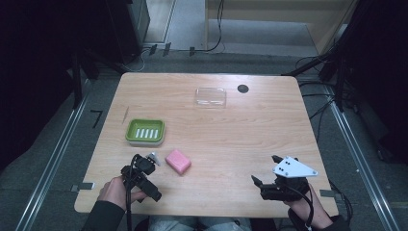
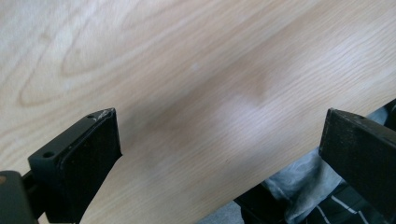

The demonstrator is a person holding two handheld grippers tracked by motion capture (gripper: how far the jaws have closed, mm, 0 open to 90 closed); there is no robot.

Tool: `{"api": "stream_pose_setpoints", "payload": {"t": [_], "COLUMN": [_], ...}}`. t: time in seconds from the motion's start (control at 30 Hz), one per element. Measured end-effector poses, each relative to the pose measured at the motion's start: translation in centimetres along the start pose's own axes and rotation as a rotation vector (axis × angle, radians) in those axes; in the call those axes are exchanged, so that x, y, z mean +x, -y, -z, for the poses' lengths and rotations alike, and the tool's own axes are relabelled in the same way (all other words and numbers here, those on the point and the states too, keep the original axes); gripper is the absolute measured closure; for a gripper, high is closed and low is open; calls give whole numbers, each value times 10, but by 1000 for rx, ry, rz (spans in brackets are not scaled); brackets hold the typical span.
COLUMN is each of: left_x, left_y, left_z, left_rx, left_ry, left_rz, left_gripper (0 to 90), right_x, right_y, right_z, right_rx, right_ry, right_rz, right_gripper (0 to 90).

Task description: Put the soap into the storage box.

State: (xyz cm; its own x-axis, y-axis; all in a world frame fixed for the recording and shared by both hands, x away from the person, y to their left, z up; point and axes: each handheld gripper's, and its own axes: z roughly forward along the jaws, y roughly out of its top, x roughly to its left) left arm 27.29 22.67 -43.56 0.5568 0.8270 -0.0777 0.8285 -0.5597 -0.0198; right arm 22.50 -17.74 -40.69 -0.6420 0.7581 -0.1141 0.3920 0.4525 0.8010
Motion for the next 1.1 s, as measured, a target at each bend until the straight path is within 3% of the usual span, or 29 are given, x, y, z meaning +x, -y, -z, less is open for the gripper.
{"api": "stream_pose_setpoints", "payload": {"t": [0.53,1.1], "left_x": [-3,0], "left_y": [-30,-52], "left_z": [5,9], "left_rx": [-13,-38], "left_ry": [-11,23], "left_rz": [-53,-58], "left_gripper": [0,0], "right_x": [0,0], "right_y": [1,0], "right_z": [1,0], "right_rx": [6,5], "right_ry": [4,2], "right_rz": [-8,-8], "right_gripper": [138,138]}}
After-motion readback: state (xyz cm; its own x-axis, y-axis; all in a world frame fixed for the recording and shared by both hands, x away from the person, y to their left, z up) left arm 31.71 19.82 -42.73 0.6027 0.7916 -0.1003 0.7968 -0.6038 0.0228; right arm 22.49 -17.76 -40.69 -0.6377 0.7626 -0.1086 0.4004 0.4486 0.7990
